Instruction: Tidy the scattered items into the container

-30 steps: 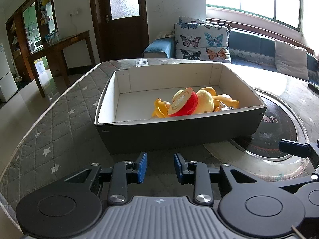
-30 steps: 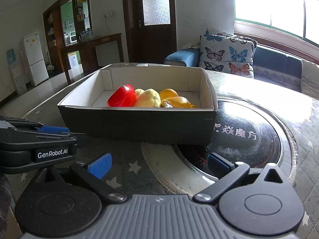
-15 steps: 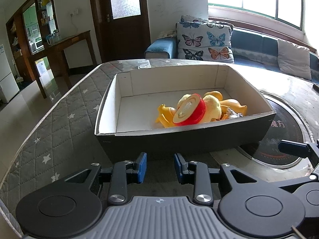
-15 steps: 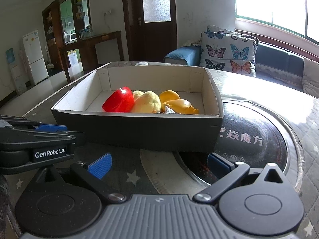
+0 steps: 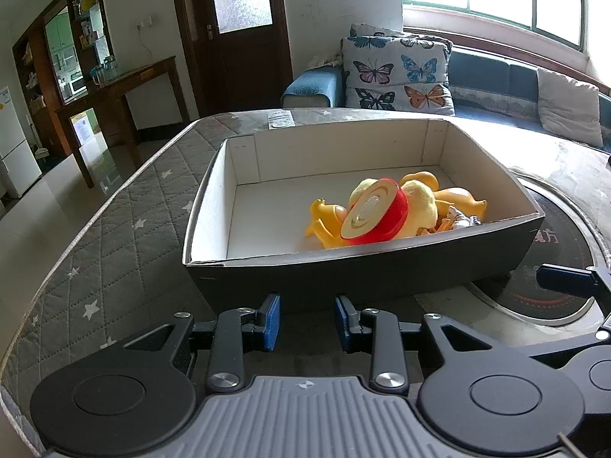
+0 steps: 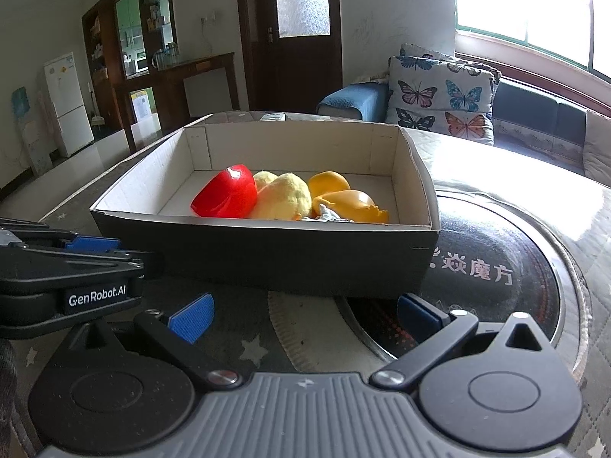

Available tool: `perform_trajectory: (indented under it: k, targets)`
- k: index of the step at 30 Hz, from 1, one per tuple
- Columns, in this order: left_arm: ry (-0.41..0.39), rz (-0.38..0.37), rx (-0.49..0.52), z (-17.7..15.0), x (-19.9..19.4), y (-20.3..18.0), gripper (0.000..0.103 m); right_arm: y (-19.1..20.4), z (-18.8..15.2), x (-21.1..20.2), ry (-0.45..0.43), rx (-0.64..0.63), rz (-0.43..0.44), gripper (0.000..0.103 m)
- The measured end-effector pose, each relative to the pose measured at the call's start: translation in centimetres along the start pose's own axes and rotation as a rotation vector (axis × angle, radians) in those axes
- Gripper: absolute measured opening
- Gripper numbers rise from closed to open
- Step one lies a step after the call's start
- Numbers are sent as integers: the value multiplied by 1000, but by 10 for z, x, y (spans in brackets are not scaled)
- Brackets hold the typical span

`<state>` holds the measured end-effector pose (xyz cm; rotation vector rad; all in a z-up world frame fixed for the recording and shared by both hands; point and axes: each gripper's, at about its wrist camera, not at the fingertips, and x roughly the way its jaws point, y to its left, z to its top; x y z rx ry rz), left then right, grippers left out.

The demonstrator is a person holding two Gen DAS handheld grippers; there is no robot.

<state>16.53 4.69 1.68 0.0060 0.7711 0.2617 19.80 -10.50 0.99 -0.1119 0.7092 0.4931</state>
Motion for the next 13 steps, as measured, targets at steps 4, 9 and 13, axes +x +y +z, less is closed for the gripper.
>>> perform_trajectory:
  k: [4,9,13]
  targets:
    - [2,3,4,1,2,-1,33,0,1,1,2,1,0,103]
    - [2,6,10,2,3,-1,33,0,2,3,4,2,1,103]
    - [-2,5,14,2,3,-2,33,-1,2,3,5,3,2,103]
